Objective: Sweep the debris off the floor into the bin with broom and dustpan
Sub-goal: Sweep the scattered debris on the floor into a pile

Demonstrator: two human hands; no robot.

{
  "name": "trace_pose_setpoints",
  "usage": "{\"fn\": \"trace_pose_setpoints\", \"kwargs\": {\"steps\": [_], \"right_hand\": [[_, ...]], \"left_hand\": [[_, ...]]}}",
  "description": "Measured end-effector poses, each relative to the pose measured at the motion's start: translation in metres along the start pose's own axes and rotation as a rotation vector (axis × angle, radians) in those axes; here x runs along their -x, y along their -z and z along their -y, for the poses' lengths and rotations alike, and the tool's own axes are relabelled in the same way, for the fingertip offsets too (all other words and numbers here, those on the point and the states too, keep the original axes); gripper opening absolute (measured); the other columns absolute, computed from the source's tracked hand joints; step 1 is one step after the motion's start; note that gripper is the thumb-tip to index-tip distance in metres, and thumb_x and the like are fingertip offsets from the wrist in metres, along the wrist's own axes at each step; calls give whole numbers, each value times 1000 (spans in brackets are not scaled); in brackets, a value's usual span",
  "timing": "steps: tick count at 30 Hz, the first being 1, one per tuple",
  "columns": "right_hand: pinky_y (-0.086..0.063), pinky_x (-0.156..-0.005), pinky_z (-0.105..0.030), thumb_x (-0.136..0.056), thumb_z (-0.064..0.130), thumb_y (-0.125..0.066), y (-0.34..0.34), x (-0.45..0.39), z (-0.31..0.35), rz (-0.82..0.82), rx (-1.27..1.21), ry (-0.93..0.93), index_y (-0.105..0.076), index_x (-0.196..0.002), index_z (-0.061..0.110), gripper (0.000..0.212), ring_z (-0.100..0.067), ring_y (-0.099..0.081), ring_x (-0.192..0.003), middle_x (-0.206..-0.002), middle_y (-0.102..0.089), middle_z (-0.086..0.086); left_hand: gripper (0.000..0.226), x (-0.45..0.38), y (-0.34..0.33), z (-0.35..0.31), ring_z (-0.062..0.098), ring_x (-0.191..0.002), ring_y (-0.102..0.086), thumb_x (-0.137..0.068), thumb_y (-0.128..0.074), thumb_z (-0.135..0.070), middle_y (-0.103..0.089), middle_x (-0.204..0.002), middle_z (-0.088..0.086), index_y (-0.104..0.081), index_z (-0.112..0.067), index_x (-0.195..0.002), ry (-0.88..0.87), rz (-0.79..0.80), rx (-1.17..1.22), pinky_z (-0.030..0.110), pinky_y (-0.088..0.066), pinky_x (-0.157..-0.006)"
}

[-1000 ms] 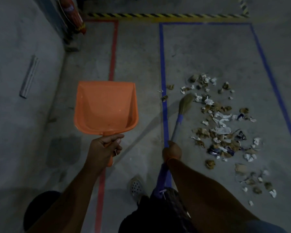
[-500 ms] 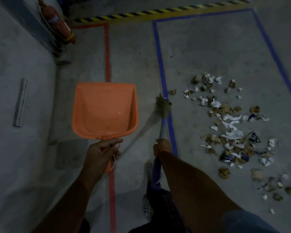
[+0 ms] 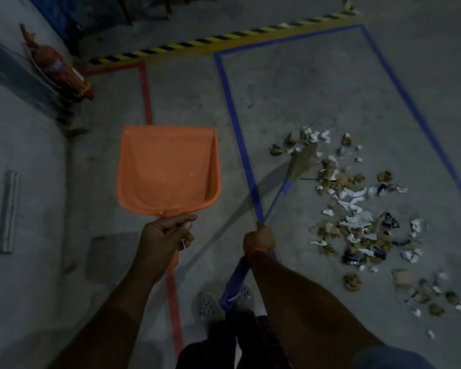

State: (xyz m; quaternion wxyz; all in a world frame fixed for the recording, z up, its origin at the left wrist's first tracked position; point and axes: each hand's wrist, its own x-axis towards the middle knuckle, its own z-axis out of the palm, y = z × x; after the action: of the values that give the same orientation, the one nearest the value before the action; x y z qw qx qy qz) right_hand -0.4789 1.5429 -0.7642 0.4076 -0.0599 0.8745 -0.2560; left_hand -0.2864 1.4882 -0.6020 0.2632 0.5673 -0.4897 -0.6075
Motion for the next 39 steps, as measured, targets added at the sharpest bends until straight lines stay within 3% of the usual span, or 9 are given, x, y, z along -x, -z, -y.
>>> {"fn": "trace_pose_setpoints", "kwargs": {"steps": [3,6,14,18,23,26,32,36,39], "right_hand": [[-42,-87,-16,-95,4,-48,-2,-5,16,24,20,78,-52,-139,19,46,-21,-55,-121,-141,-51,-6],[-42,-105,-28,-93,10,-53,-10,-19,35,76,119,171,-54,-137,20,45,-24,-54,-125,-140,-53,-8],[-51,-96,-29,-89,10,-58,-30,-74,87,149,119,85,-60,-131,21,44,-25,-61,-114,-133,-57,-8],[-44,-99,-25,-90,10,-58,-42,-86,98,47,48,-52,-56,-135,16,45,-24,-56,-122,-138,-54,-8],[-50,-82,-28,-92,11,-53,-66,-77,134,-134,-47,-197,-56,-133,12,40,-28,-63,-107,-124,-61,-15],[-55,-85,-33,-95,12,-49,-78,-74,166,-205,-62,-242,-56,-131,9,37,-29,-65,-103,-118,-62,-16],[-41,-75,-18,-96,13,-49,-78,-88,234,-254,-210,-131,-52,-140,22,44,-23,-63,-106,-130,-58,-11],[-46,-95,-23,-95,11,-48,-77,-115,275,-222,-148,-50,-54,-137,20,44,-22,-60,-114,-131,-59,-9],[-48,-97,-28,-91,13,-51,-80,-142,301,-171,-132,-35,-62,-129,19,39,-25,-62,-111,-124,-64,-10]], "left_hand": [[17,-17,-1,-11,11,-60,-63,-93,-65,-5,-68,-66,9,-76,-12,-103,-25,35,-9,19,-49,-54],[17,-35,1,-18,12,-60,-63,-93,-65,-5,-69,-67,9,-77,-12,-103,-40,48,-22,19,-49,-54],[20,-116,20,-23,16,-62,-64,-93,-65,-5,-69,-69,14,-79,-17,-100,-19,133,-97,22,-51,-56],[18,-167,28,-40,15,-61,-63,-93,-64,-3,-68,-68,13,-77,-13,-101,-2,195,-114,21,-51,-56],[20,-231,40,-70,11,-58,-62,-93,-62,0,-67,-65,9,-76,-12,-102,10,302,-146,19,-49,-53],[20,-271,46,-93,11,-61,-63,-93,-63,0,-67,-66,9,-76,-12,-102,7,356,-160,20,-52,-56],[19,-339,45,-130,12,-63,-64,-93,-63,-2,-67,-66,7,-77,-13,-101,-25,428,-179,21,-54,-58],[19,-373,36,-146,13,-63,-64,-93,-64,-2,-67,-67,9,-77,-11,-102,-23,479,-187,22,-53,-59],[19,-399,26,-157,12,-61,-63,-93,-62,0,-66,-65,9,-76,-11,-100,-13,494,-198,20,-53,-57]]}}
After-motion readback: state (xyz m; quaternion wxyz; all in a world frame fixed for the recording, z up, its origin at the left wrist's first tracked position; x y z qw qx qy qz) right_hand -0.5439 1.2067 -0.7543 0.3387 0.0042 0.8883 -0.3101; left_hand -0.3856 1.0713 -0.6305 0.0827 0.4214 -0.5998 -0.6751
